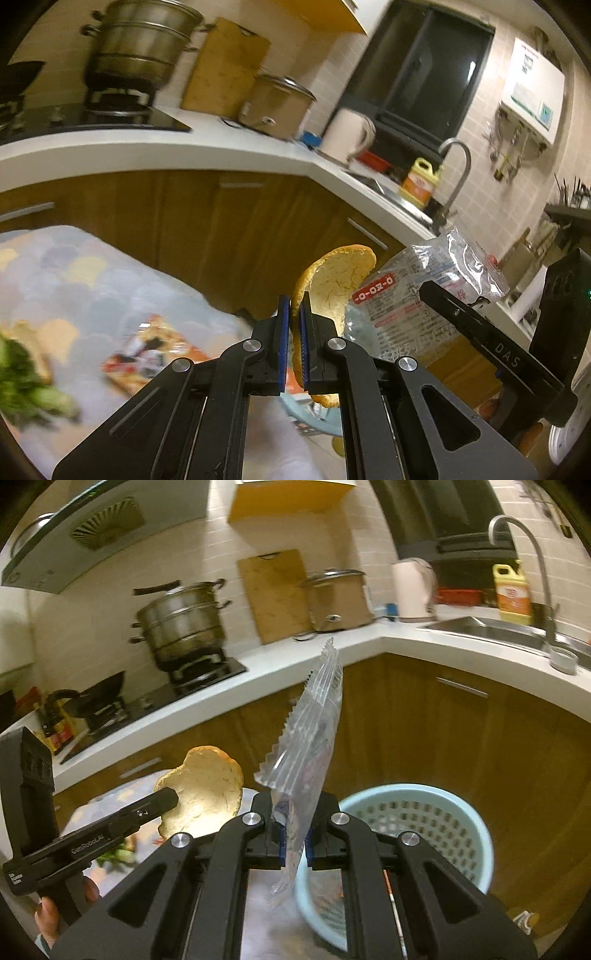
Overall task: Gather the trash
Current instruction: 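Carry bread and plastic bag over the blue basket and open both tools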
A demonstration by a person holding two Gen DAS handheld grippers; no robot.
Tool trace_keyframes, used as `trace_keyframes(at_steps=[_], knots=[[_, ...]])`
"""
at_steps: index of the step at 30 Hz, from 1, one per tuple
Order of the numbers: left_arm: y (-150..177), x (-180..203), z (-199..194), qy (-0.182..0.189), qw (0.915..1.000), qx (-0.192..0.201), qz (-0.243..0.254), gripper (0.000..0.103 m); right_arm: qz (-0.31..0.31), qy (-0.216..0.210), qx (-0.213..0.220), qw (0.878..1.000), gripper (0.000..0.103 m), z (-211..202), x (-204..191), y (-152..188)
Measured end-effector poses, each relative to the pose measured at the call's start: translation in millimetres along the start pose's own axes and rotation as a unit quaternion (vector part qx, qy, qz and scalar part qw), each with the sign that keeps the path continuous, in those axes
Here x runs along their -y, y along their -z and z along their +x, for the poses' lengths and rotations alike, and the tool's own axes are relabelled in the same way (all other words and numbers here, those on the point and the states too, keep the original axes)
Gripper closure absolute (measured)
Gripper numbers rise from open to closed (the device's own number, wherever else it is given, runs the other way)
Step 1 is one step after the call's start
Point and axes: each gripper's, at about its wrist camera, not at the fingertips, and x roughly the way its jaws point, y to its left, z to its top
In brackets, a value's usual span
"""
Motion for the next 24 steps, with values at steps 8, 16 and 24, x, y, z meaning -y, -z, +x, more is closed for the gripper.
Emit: trace_keyframes(at_steps=[8,16,24], knots=[[9.5,20.7,60.5,-0.005,0.9987,-0.05,0.009,0.098,0.047,0.043,-0.046,0.997,0.097,30.2,54.8,23.6],[19.8,37.5,107.1,-0.006,0.9959,-0.089,0.017,0.093,0.088,0.062,-0.123,0.986,0.095,74.5,100.5,54.0],[35.8,41.6,123.2,-0.014,0.9935,-0.108,0.032,0.063,0.129,0.112,-0.142,0.975,0.042,77.3,140.2,79.9]])
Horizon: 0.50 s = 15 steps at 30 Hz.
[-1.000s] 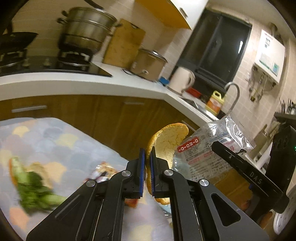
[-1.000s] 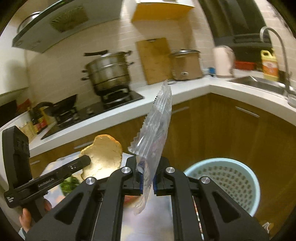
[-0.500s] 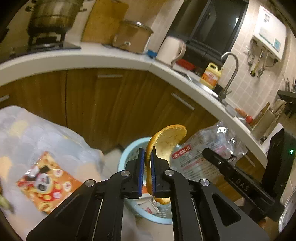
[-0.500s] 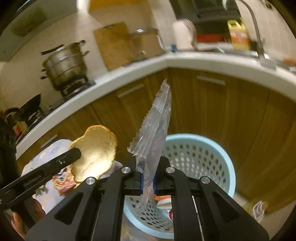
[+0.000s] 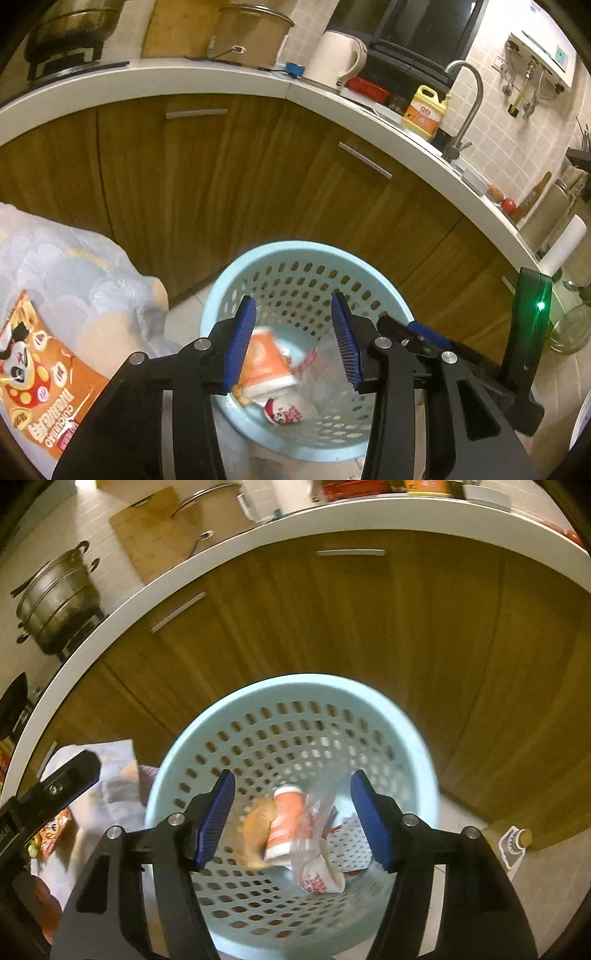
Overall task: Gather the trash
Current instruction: 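Carry bread and plastic bag over the blue basket and open both tools, then move both open tools back toward the table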
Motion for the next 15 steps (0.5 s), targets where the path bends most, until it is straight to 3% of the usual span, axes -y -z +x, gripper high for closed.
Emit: trace_keyframes(at_steps=[6,15], knots=[[2.9,-8.1,-15.9,0.0,0.9999,0.01,-0.006,0.06,0.005,0.008,0.016,1.0,0.042,-12.7,2.6,-3.5],[5.0,-22.0,-83.0,-0.019,0.9978,0.063,-0.005,0.05,-0.059,-0.026,0.056,0.996,0.042,-49.6,-62.4,-3.4]])
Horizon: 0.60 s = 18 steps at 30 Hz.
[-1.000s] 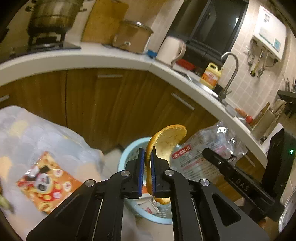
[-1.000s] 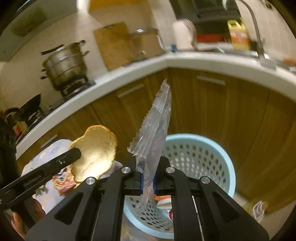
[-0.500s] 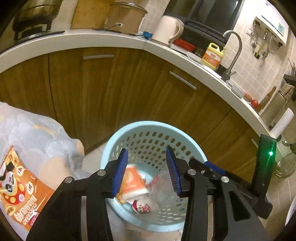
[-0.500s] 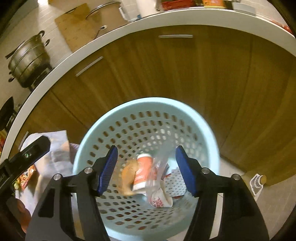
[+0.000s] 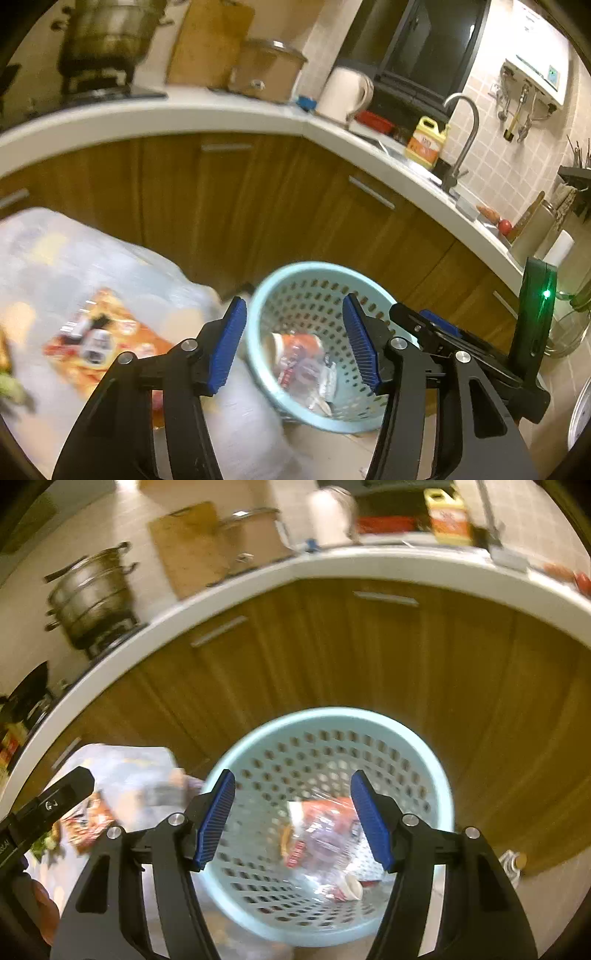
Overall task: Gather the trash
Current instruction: 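Move both open tools back toward the table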
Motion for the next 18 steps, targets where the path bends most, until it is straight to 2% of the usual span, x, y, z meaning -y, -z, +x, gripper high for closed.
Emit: trace_keyframes(at_steps=[5,10,18], knots=[[-3.9,-14.7,-47.2,-0.027,0.9988,0.041,0.008,0.049,-0.029,-0.031,0.013,0.999,0.041,-16.3,-42.0,-1.2],[-2.8,-44.0,-94.0,-0.06,0.9953,0.075,-0.006,0.049,-0.08,-0.066,0.018,0.994,0.041,-27.8,-96.9,7.8],[3.0,-118.3,-161.6,-0.127,0.9829,0.113,-0.071,0.049,-0.168,-0.118,0.012,0.979,0.041,-35.6,-186.7,34.1]])
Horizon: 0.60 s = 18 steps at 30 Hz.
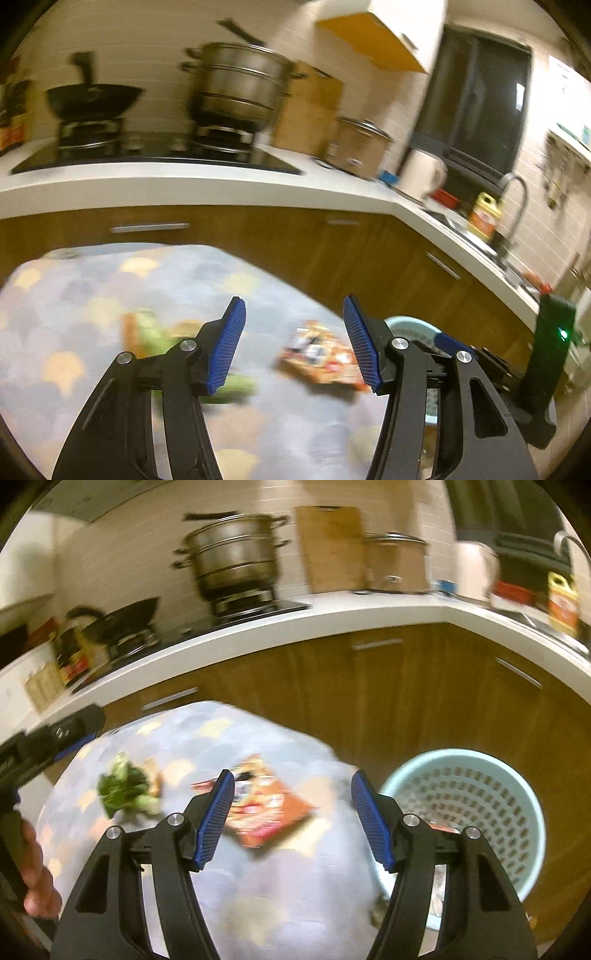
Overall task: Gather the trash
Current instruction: 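Move both open tools back toward the table, then grasp a green bok choy stalk with the left tool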
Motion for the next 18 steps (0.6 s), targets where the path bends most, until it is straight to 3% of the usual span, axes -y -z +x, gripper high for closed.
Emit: trace_keyframes(at_steps=[3,10,16,18], knots=[[-1.9,-34.5,-8.6,-0.013,0.9996,-0.003,-0.026,0.049,-0.017,-0.021,-0.006,1.0,0.041,8.2,-24.2,1.7],[11.8,-95.0,-16.4,0.014,0.9965,-0.035,-0.075,0.049,-0.04,-0.064,-0.025,0.997,0.041,37.8,-74.0,14.0],[24.6,-82.4,0.7,0.026,0.9962,-0.073,-0.04,0.049,-0.064,-0.064,-0.045,0.995,0.041,57.6,-93.8,30.1],[28.7,-69.8,11.8,0.012,0.9962,-0.085,-0.017,0.049,-0.057,-0.07,-0.036,0.995,0.041,54.4,-90.6,29.2]])
